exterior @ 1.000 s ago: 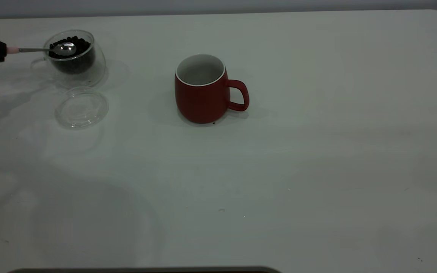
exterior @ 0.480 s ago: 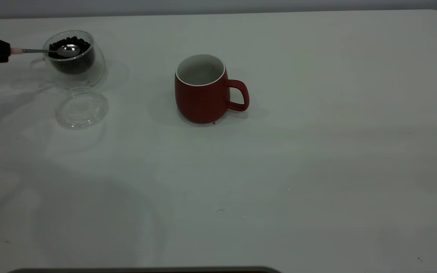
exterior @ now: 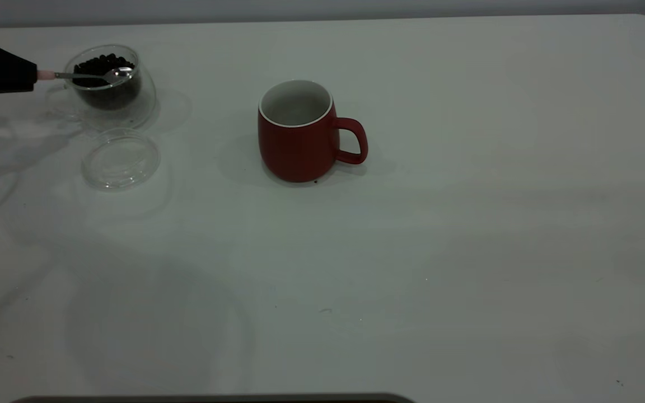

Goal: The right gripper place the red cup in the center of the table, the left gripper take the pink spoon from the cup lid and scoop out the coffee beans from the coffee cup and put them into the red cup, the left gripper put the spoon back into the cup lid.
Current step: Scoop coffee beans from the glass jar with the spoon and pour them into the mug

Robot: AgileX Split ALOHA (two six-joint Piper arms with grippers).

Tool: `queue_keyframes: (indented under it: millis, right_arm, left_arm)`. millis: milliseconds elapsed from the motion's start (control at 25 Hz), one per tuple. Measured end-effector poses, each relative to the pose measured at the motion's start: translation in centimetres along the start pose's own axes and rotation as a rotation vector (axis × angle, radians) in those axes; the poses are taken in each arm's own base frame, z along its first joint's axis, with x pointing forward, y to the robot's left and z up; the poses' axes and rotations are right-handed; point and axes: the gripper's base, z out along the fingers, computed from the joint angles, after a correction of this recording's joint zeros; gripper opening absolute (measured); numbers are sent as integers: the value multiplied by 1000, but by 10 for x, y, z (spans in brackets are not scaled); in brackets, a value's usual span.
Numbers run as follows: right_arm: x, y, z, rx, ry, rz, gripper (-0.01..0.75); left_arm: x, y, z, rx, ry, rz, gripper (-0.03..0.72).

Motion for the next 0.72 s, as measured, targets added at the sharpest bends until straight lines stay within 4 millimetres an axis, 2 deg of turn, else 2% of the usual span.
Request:
queue_keyframes:
  millis: [720]
  right_arm:
    - [0,0,0,0,0,0,581]
  left_arm:
    - [1,-1,0,1,25,-325,123]
